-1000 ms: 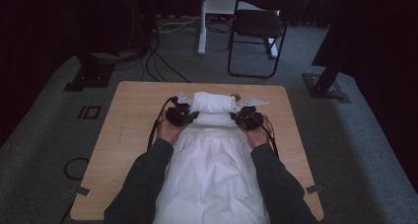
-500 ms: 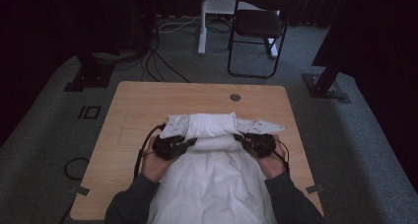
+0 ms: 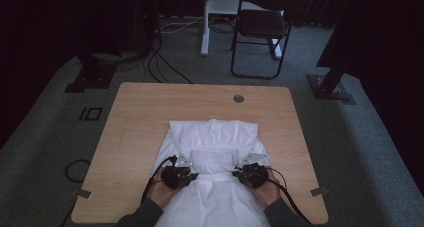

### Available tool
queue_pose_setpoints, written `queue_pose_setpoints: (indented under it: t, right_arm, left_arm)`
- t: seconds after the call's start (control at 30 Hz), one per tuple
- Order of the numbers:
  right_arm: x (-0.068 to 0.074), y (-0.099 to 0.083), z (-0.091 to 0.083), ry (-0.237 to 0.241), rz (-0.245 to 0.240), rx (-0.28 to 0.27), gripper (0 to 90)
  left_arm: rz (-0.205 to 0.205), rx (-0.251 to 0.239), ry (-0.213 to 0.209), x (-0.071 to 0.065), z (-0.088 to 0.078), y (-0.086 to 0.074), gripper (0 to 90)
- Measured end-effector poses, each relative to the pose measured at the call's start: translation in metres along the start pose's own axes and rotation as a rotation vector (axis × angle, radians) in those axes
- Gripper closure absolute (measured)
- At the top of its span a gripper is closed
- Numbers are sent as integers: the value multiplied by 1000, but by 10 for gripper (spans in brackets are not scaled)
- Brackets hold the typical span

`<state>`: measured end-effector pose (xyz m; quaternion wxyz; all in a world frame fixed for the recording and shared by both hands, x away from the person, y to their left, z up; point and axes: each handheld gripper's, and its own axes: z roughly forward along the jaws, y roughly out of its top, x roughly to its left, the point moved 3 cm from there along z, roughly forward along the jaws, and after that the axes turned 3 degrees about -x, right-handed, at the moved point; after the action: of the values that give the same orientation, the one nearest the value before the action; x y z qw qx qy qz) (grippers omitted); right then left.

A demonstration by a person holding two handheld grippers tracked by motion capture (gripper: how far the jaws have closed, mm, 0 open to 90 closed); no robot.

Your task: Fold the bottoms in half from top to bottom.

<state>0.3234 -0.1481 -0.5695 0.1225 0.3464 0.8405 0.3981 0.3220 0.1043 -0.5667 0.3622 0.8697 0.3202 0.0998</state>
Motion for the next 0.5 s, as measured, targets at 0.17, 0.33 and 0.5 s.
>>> queue_pose_setpoints:
  t: [0.17, 0.33, 0.5]
  right_arm:
    - [-12, 6, 13, -2, 32, 2, 851]
    - [-28, 24, 30, -47, 41, 0, 850]
    - [-49, 45, 50, -82, 42, 7, 849]
  left_arm:
    - [42, 26, 32, 19, 9, 16, 809]
    - [28, 33, 29, 49, 21, 33, 806]
    - [17, 38, 61, 76, 32, 51, 804]
